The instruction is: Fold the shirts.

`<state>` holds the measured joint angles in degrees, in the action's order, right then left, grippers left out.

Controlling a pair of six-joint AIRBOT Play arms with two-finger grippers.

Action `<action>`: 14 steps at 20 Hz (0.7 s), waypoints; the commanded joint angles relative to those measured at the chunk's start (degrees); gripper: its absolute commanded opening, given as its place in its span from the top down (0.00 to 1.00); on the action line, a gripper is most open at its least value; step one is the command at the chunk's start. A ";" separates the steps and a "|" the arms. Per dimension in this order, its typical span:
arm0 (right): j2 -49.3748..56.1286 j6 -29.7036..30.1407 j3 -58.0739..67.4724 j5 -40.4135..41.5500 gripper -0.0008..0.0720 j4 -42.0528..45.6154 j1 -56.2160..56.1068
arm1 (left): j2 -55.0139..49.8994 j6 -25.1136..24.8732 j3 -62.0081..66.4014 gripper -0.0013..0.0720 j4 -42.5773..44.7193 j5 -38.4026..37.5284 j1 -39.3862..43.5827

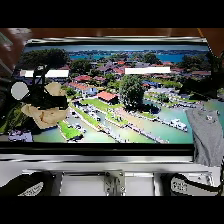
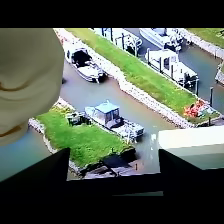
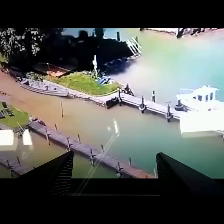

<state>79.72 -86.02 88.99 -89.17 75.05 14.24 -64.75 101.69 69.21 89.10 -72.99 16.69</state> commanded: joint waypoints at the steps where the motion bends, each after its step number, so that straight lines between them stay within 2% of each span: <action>1: 0.04 0.00 0.04 -0.02 0.12 0.00 -0.04 | 0.04 0.00 0.00 0.11 0.00 0.00 0.00; 13: 0.04 0.09 0.02 0.11 0.12 0.00 -0.04 | 0.04 0.00 0.00 0.11 0.00 0.00 0.00; 14: 0.07 0.07 0.04 3.19 0.12 -0.02 -0.04 | 0.04 0.00 0.00 0.11 0.00 0.02 0.00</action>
<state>79.72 -86.00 88.99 -88.88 75.05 14.26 -64.75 101.69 69.21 89.10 -72.99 16.69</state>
